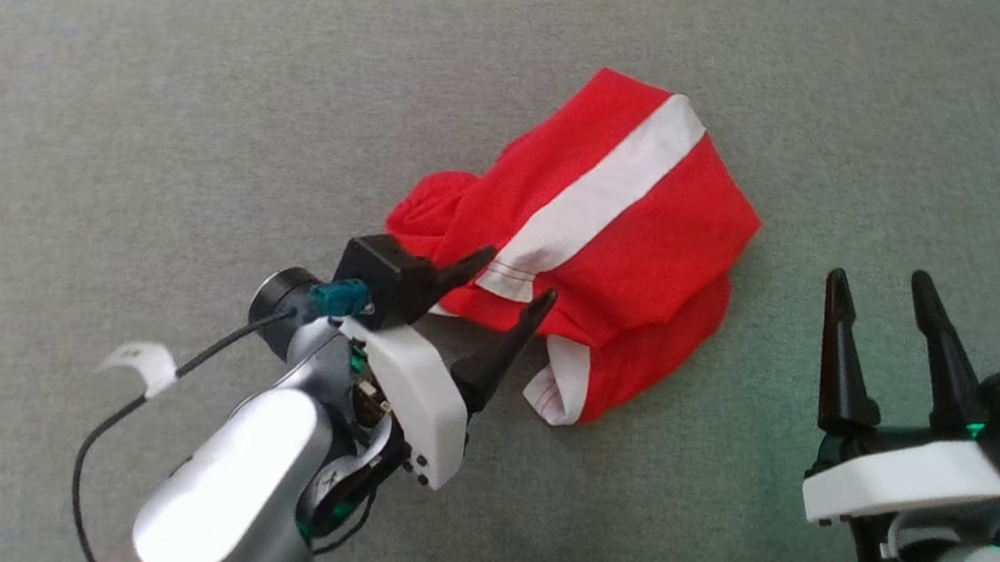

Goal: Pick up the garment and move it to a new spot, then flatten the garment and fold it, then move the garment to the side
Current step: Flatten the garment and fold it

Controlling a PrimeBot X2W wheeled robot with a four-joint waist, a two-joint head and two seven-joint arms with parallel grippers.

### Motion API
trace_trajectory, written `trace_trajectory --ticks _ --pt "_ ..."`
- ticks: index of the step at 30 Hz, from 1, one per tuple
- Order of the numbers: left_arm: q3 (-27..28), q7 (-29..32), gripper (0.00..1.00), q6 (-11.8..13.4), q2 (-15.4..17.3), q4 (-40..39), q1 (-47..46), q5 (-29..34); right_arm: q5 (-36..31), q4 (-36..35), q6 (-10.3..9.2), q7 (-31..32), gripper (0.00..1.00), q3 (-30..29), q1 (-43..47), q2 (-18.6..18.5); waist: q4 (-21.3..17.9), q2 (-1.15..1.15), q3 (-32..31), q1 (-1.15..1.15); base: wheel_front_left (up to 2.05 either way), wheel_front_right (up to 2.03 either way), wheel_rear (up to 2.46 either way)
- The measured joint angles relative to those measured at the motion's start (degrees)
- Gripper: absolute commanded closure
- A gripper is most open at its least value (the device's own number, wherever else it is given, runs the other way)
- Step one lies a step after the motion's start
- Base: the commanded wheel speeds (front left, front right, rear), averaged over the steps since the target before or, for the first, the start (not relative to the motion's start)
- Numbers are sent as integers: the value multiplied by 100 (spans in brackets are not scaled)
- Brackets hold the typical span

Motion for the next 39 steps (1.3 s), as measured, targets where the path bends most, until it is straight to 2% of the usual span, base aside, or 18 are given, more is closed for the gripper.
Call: trace_trajectory --ticks 1,2,14,20,21,22,23,26,32,39 --pt "-25 20 26 0 0 62 -31 -26 1 0 0 -7 0 0 -13 0 -23 0 15 0 0 0 0" --pt "-34 19 100 -1 1 104 -57 -42 2 0 0 -16 0 0 -12 0 -41 0 28 0 0 0 0" --pt "-21 -16 100 3 236 89 -179 -64 60 1 0 -57 0 -92 -9 0 27 0 49 0 0 0 0" --pt "1 -168 100 112 314 -129 -165 -60 60 36 0 -99 0 -92 -9 0 118 0 -37 -1 0 0 0" --pt "19 -188 95 140 318 -156 -163 -59 60 40 0 -98 0 -93 -9 0 131 0 -61 -1 0 0 0" --pt "48 -199 54 164 318 -189 -153 -59 60 42 0 -98 0 -96 -9 0 145 0 -81 -1 0 0 0" --pt "89 -253 0 218 324 -240 -136 -57 60 45 0 -98 0 -96 -9 -1 158 0 -105 -1 0 0 0" --pt "197 -436 0 401 348 -378 -68 -56 60 46 0 -98 0 -98 -4 0 198 0 -166 -1 0 0 0" --pt "746 -1138 0 989 410 -645 263 49 58 45 0 -93 0 -135 8 -1 312 0 -275 -1 0 0 0" --pt "1463 -1714 0 1547 706 -816 860 31 41 25 0 -36 0 -187 33 0 455 0 -432 -1 0 0 0"
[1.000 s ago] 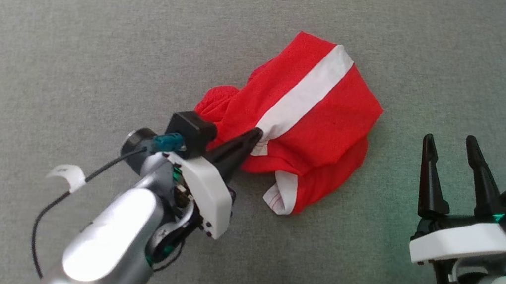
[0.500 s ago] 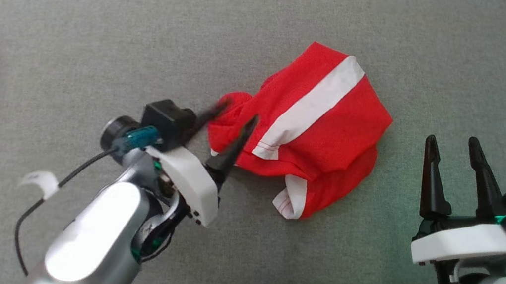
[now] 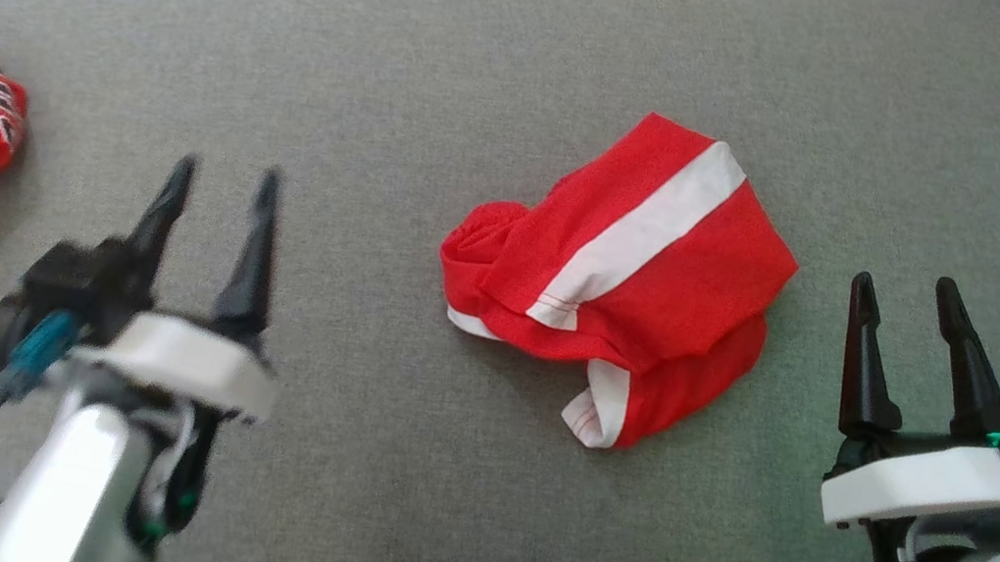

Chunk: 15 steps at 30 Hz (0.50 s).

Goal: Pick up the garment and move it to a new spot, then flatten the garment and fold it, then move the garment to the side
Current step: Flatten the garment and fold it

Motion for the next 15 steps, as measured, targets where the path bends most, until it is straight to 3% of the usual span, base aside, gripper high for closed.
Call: trace_trajectory --ticks 5,15 --pt "255 -51 0 174 216 -32 525 -37 -52 -38 0 78 0 -27 91 0 99 0 -129 0 0 0 0" --pt "145 -100 0 186 450 -237 1052 83 -101 -78 0 192 0 -29 359 0 198 0 -400 0 0 0 0"
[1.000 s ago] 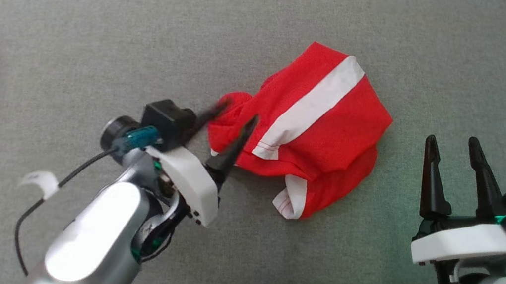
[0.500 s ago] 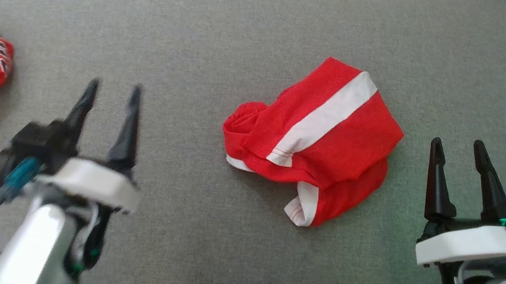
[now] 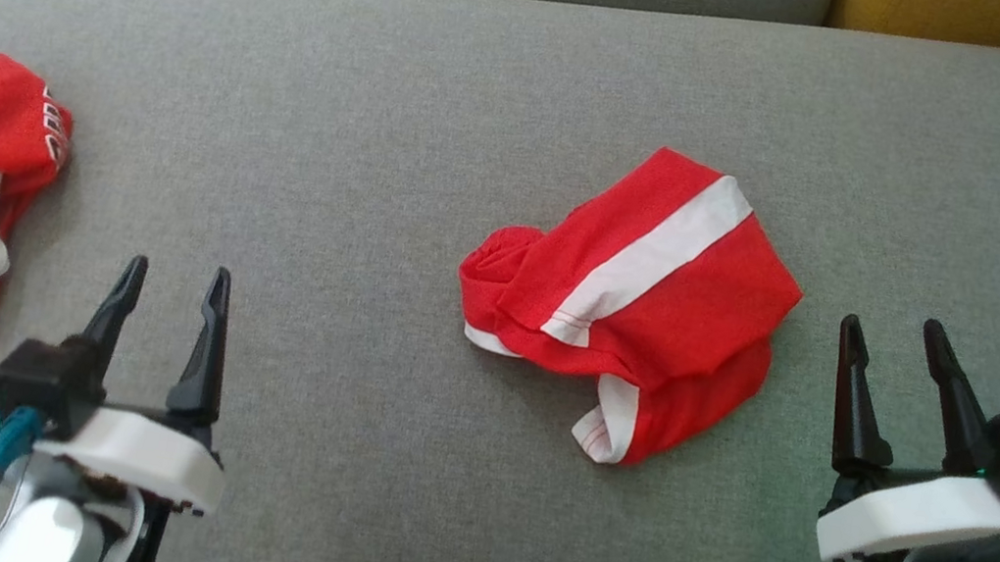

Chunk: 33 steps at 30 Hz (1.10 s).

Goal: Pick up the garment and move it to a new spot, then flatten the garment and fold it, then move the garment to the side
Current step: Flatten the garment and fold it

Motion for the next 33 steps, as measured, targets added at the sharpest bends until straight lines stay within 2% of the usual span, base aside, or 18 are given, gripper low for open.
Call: trace_trajectory --ticks 28,33 --pt "-65 70 0 85 118 -188 169 12 -24 -23 0 34 0 29 19 0 -22 0 -51 0 0 0 0" --pt "-413 296 0 -165 131 -252 -115 30 -24 -59 0 33 0 19 15 0 -6 0 69 0 0 0 0"
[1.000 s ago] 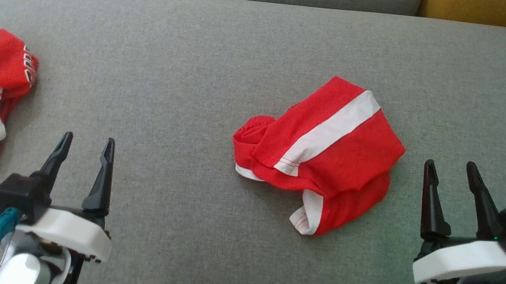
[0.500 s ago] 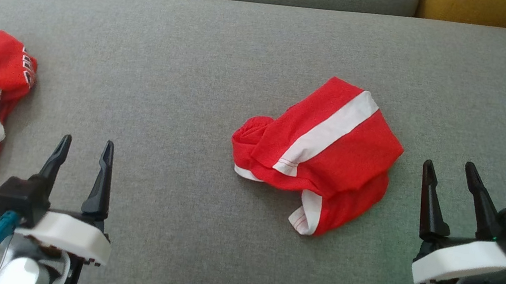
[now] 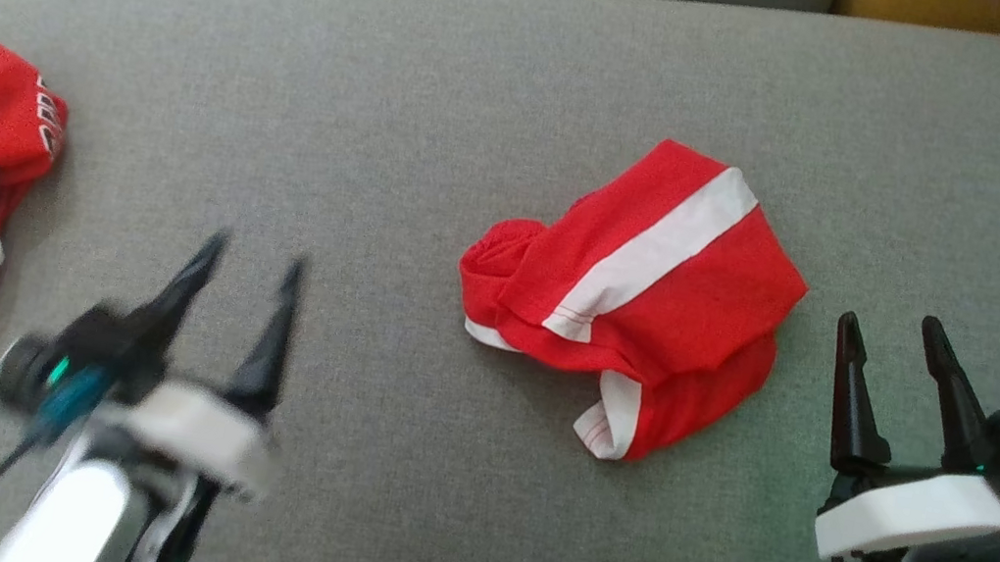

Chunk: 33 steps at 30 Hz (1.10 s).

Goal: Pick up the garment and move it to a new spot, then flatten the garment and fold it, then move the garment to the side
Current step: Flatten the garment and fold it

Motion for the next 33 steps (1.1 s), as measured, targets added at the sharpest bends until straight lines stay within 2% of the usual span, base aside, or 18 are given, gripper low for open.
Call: trace_trajectory --ticks 1,5,11,16,22,23,24,25,33 --pt "-203 193 0 -182 -35 -2 -367 0 0 -5 0 0 0 5 -23 0 -9 0 72 0 0 0 0" --pt "-702 587 0 -517 -277 38 -1158 65 0 -9 0 -1 0 47 -47 0 -71 0 226 0 0 0 0" --pt "-1358 1152 0 -1048 -723 471 -1730 -19 33 13 0 -14 0 144 -150 0 -282 0 432 0 0 0 0" --pt "-1625 1607 0 -1226 -950 982 -1973 -260 83 42 0 -94 0 157 -285 -1 -501 0 615 1 0 0 0" --pt "-1679 1889 0 -1322 -983 1512 -2181 -410 169 144 0 -212 0 160 -286 0 -700 0 807 1 0 0 0" --pt "-1680 1889 32 -1322 -983 1567 -2220 -410 186 154 0 -240 0 162 -286 0 -721 0 827 1 0 0 0" --pt "-1680 1889 78 -1322 -982 1612 -2247 -410 186 164 0 -241 0 160 -287 0 -736 0 842 1 0 0 0" --pt "-1679 1889 100 -1321 -980 1638 -2265 -411 186 178 0 -245 0 160 -289 0 -746 0 854 1 0 0 0" --pt "-1663 1595 100 -1276 -940 1422 -2370 -282 236 248 0 -344 0 137 -399 0 -688 0 868 0 0 0 0"
